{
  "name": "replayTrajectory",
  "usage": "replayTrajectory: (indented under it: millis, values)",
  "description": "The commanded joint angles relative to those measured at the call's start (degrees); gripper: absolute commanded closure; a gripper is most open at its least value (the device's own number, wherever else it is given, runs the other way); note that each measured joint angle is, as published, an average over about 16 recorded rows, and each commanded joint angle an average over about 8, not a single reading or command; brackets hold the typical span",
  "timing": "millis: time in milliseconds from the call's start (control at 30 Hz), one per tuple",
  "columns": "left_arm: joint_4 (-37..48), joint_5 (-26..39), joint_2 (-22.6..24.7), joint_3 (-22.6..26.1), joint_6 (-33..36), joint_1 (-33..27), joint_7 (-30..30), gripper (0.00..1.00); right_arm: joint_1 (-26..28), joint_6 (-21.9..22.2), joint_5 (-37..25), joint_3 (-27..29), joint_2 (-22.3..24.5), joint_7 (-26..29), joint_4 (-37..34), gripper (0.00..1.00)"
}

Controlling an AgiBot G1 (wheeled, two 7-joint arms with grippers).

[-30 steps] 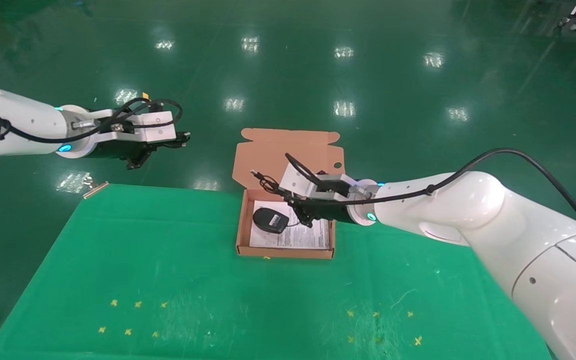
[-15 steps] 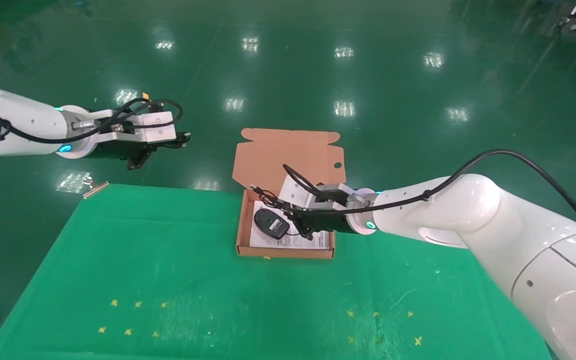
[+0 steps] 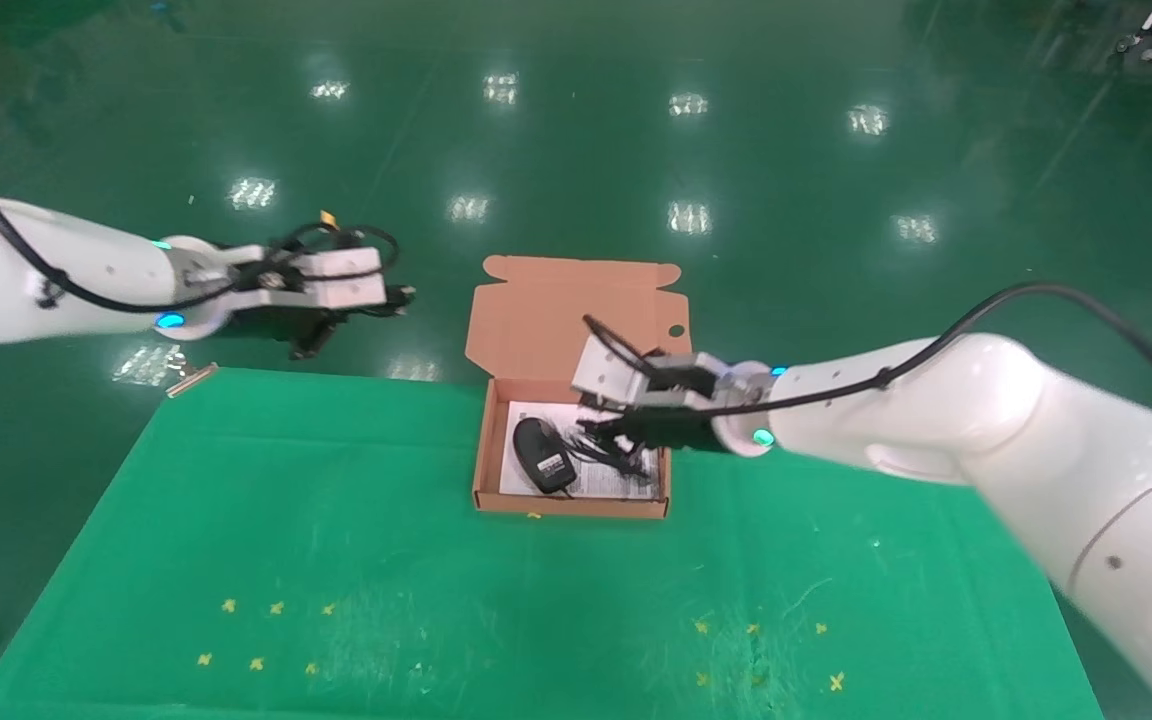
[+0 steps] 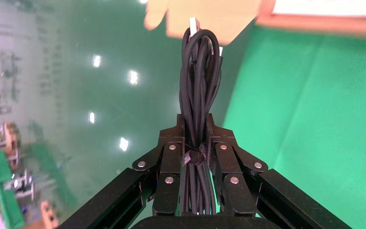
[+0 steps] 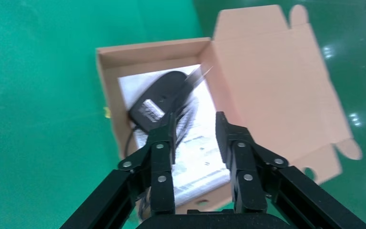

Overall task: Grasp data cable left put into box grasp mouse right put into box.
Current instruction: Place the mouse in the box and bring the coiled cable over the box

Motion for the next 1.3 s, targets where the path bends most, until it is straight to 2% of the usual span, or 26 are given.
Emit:
replayTrajectory:
  millis: [33, 400, 667, 867, 1067, 1300]
  values:
    - [-0.12, -0.70, 0.57, 0.01, -0.74, 0.84, 0.82, 1.00, 0.68, -0.15, -0.26, -0.07, 0.86, -0.09, 0.69, 0.00]
    - [2.72, -2.98, 5.92, 0.51, -6.85, 5.04, 5.86, 1.00, 2.20, 0.39, -1.62, -0.64, 9.27, 2.23, 9.06, 0.00]
    - [6.14, -5.40, 10.89, 1.14, -12.28, 7.55, 12.68, 1.00, 2.93, 1.73, -4.16, -2.39, 16.92, 7.50, 18.46, 0.00]
    - [8.04, -9.18, 12.89, 2.24, -15.14, 9.11, 17.28, 1.00, 4.02, 2.98, -6.94, -4.05, 22.47, 12.47, 25.51, 0.00]
    - [7.74, -14.07, 13.47, 5.44, -17.44, 10.28, 20.57, 1.00, 5.48, 4.11, -10.50, -5.83, 27.62, 17.97, 31.82, 0.00]
    - [6.85, -19.78, 13.75, 11.49, -20.18, 11.03, 22.46, 1.00, 7.57, 4.61, -15.41, -7.83, 32.48, 24.61, 38.31, 0.00]
